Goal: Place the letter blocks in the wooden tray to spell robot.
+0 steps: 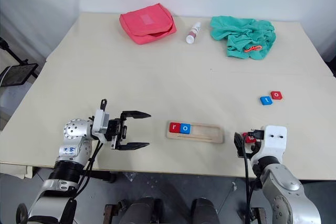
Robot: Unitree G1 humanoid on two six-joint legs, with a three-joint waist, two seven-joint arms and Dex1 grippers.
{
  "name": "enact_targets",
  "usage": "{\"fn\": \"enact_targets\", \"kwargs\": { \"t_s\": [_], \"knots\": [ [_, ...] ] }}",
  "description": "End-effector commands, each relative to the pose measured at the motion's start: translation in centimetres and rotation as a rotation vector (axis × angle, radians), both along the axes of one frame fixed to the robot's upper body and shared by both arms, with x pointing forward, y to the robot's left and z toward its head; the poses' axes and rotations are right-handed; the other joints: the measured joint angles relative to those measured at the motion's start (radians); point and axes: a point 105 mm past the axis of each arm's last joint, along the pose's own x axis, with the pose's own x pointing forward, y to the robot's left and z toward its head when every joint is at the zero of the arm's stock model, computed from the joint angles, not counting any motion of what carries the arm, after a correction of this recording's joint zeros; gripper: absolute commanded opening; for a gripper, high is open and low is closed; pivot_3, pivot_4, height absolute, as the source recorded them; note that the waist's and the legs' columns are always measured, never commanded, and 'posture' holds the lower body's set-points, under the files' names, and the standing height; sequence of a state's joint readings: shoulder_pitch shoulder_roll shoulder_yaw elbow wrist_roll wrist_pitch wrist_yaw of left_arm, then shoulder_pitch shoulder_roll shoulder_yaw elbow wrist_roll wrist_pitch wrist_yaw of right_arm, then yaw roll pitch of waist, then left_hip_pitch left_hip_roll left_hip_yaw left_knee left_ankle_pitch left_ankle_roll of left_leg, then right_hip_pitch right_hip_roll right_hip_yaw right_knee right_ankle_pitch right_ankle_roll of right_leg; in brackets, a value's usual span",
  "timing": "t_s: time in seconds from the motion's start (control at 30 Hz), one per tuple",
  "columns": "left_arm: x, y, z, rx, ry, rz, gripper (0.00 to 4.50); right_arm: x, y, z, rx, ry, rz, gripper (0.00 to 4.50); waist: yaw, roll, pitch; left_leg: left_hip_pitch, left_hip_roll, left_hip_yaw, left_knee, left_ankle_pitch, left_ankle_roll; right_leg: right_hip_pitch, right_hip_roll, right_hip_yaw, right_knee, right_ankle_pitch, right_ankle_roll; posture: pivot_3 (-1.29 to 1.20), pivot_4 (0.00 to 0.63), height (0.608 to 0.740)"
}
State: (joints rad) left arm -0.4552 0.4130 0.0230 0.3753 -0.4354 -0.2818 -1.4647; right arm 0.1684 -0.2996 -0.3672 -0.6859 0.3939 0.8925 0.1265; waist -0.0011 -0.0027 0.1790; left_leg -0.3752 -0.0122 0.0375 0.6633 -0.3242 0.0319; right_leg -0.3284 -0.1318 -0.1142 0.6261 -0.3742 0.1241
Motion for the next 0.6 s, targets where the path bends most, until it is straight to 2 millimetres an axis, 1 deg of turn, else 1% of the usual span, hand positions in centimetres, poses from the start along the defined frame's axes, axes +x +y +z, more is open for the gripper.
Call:
{"fn": "enact_targets", "kwargs": {
  "t_s": [0.03,0.07,0.1,0.23,0.3,0.43,0.53,0.6],
  "knots": [
    [0.2,0.2,0.6,-0.023,-0.019,0.006,4.50,-0.2,0.6,2.1,-0.128,-0.037,0.177,4.48,0.000,0.000,0.000,0.000,0.000,0.000,0.000,0.000,0.000,0.000,0.000,0.000,0.000,0.000,0.000,0.00,0.150,0.740],
    [0.3,0.1,0.6,-0.024,-0.019,0.006,4.50,-0.4,0.5,2.4,-0.211,-0.005,0.288,4.48,0.000,0.001,0.000,0.000,0.000,0.000,0.000,0.000,0.000,0.000,0.000,0.000,0.000,0.000,0.000,0.00,0.150,0.740],
    [0.3,0.1,0.6,-0.024,-0.019,0.005,4.50,-0.5,0.4,2.5,-0.267,0.022,0.364,4.48,0.001,0.001,0.000,0.000,-0.001,0.000,0.000,0.000,0.000,0.000,0.000,0.001,-0.001,0.000,0.000,0.00,0.150,0.740],
    [0.6,-0.1,0.7,-0.026,-0.024,0.003,4.50,-0.7,-0.5,2.9,-0.399,0.122,0.607,4.48,0.003,0.000,0.001,0.001,0.000,0.000,0.000,0.000,0.001,0.004,0.001,0.000,-0.005,0.000,0.001,0.00,0.150,0.740],
    [0.6,-0.1,0.7,-0.026,-0.024,0.003,4.50,-0.4,-1.1,3.1,-0.434,0.152,0.667,4.48,0.004,0.000,0.001,0.001,0.000,0.000,0.000,0.000,0.001,0.004,0.000,0.000,-0.005,0.000,0.001,0.00,0.150,0.740],
    [0.6,0.0,0.8,-0.025,-0.028,0.001,4.50,0.6,-2.4,3.8,-0.507,0.200,0.818,4.48,0.002,-0.001,0.001,0.001,0.000,0.001,0.001,0.000,0.001,0.004,0.000,-0.001,-0.006,0.001,0.002,0.00,0.150,0.740],
    [0.5,0.0,0.8,-0.024,-0.029,-0.001,4.50,1.1,-3.1,3.9,-0.535,0.224,0.876,4.48,0.003,-0.001,0.001,0.001,0.000,0.000,0.001,0.000,0.001,0.005,0.000,-0.002,-0.006,0.001,0.002,0.00,0.150,0.740],
    [0.4,0.2,0.7,-0.019,-0.029,0.003,4.50,2.1,-4.0,3.7,-0.600,0.270,0.952,4.48,0.003,-0.001,0.002,0.001,0.000,0.000,0.001,0.000,0.001,0.005,0.000,-0.003,-0.006,0.001,0.002,0.00,0.150,0.740]
  ]
}}
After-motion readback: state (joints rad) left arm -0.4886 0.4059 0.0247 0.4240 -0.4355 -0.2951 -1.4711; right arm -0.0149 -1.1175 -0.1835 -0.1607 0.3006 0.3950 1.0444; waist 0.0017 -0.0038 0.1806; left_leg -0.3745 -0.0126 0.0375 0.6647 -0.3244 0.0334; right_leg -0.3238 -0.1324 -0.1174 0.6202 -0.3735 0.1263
